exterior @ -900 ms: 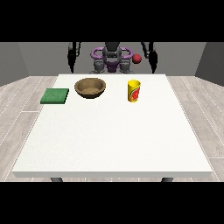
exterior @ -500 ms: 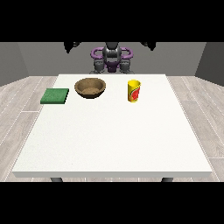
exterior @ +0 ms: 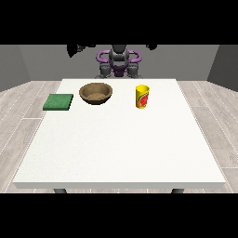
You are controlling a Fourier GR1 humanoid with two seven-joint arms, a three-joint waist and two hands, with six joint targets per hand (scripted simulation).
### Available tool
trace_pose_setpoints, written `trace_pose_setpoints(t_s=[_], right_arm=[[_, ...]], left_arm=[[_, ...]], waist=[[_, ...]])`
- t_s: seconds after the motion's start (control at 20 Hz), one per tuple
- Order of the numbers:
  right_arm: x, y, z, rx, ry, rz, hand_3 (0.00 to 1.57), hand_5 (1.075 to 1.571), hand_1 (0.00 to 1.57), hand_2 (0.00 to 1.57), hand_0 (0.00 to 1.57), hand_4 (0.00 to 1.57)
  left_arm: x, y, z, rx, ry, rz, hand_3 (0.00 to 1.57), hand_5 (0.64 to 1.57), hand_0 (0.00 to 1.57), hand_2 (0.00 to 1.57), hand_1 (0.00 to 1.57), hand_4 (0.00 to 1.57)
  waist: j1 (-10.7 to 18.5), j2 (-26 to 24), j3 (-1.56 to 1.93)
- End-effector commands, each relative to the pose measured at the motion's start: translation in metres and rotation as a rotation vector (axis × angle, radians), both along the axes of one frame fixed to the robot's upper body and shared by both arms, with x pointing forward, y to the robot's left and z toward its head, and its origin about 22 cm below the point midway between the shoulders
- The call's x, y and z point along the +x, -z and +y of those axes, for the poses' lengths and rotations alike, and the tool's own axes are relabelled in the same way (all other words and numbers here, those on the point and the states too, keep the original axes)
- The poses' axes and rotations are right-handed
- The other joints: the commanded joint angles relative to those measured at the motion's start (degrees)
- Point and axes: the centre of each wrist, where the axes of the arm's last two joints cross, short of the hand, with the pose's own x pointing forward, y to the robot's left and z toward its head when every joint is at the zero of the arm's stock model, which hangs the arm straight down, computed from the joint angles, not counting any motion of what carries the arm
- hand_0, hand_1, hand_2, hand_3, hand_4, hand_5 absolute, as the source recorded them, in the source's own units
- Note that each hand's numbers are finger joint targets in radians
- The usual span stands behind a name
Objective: Pick the cup and pour the ball into the bowl, then pick the bowl and place it on the pad
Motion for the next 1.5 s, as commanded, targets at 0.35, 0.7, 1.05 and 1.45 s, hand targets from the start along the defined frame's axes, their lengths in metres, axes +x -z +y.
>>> trace_pose_setpoints(t_s=[0.35,0.7,1.05,1.45], right_arm=[[0.04,-0.008,-0.013,-0.006,-0.084,-0.226,0.0,1.563,0.0,0.0,0.0,0.0],[0.055,-0.014,-0.012,-0.031,-0.117,-0.207,0.0,1.56,0.0,0.0,0.0,0.0],[0.064,-0.001,-0.045,-0.013,-0.102,-0.211,0.0,1.562,0.0,0.0,0.0,0.0],[0.072,-0.011,-0.061,-0.006,-0.133,-0.293,0.0,1.559,0.0,0.0,0.0,0.0]], left_arm=[[0.06,-0.025,0.031,0.134,-0.066,-0.237,0.0,1.296,0.0,0.0,0.0,0.0],[0.101,-0.006,0.057,0.173,-0.132,-0.229,0.0,1.258,0.0,0.0,0.0,0.0],[0.112,0.021,0.037,0.201,-0.135,-0.227,0.0,1.236,0.0,0.0,0.0,0.0],[0.127,0.051,0.054,0.191,-0.228,-0.292,0.0,1.276,0.0,0.0,0.0,0.0]], waist=[[-1.99,18.83,0.06],[-5.46,18.7,0.02],[-5.72,18.8,0.04],[-8.1,24.4,0.01]])
